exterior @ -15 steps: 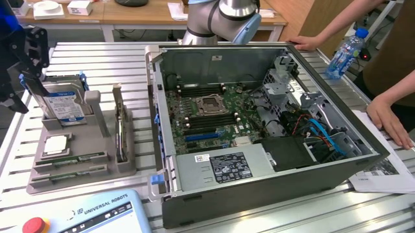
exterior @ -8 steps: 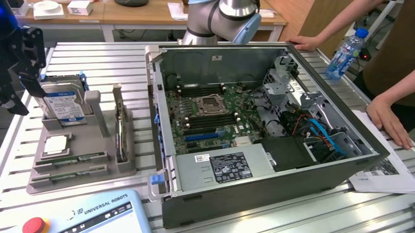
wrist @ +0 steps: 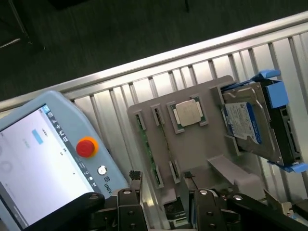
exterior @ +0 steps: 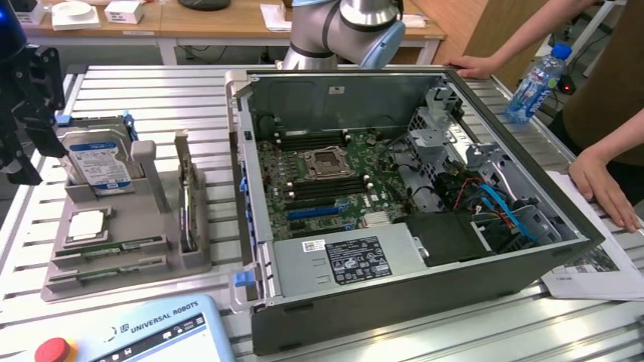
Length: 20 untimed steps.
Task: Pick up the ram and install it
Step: 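Pick up the ram and move it above insertion slot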
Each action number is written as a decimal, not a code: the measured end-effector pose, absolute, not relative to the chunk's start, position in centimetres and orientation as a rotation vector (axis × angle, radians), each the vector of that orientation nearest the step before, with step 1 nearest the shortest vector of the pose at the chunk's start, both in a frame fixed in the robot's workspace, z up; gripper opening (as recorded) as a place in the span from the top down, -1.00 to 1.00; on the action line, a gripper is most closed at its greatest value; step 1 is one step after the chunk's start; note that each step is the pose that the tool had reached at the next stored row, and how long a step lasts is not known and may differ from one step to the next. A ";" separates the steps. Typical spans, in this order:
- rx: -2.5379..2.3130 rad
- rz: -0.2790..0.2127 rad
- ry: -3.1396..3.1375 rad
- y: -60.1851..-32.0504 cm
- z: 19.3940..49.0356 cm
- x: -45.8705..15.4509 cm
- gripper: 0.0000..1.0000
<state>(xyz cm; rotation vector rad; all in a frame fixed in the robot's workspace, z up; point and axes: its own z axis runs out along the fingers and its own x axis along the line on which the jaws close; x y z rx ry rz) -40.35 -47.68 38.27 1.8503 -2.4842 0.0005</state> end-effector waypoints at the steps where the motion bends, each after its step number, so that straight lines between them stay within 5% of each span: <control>1: 1.861 0.007 -2.467 -47.7 38.3 -40.3 0.11; 20: 2.050 0.057 -2.212 -47.7 37.9 -40.3 0.11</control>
